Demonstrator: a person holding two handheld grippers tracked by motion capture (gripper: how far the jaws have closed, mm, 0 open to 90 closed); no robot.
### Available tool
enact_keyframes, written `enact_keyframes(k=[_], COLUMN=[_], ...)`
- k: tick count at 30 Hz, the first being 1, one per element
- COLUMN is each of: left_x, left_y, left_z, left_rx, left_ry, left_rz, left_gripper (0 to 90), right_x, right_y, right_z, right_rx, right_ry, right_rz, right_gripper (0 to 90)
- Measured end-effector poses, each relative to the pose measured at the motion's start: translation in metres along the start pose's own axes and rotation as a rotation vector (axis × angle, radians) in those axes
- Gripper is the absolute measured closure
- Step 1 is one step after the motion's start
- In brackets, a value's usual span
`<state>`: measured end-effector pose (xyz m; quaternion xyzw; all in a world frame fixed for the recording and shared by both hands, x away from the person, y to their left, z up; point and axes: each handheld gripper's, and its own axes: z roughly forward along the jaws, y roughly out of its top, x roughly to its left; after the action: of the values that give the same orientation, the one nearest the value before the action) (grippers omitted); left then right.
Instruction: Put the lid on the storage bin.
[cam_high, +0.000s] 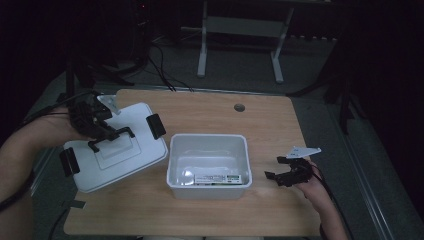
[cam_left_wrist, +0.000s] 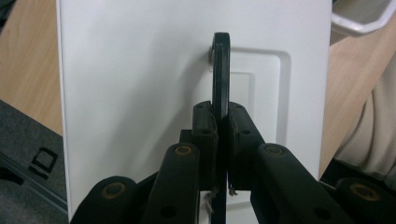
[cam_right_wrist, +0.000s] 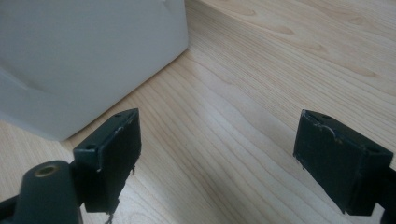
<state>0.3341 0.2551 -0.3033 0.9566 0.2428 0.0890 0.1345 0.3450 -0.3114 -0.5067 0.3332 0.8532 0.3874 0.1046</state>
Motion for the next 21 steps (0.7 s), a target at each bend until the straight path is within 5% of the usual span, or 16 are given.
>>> enact_keyframes(k=[8,21], left_x=[-0.006,-0.019], left_y=[0.016,0.059], left_z=[-0.002,0.017], left_rx=[-0.018,-0.048], left_ry=[-0.014,-0.066], left_rz=[0.031,0.121], left_gripper=[83.6,83.6], right_x=[0.002,0.001], right_y=[0.001,-0.004], right_z=[0.002,0.002], right_rx=[-0.001,-0.001], right_ry=[0.006,0.008], right_rz=[-0.003,-0.001], right_gripper=[14.8,14.8])
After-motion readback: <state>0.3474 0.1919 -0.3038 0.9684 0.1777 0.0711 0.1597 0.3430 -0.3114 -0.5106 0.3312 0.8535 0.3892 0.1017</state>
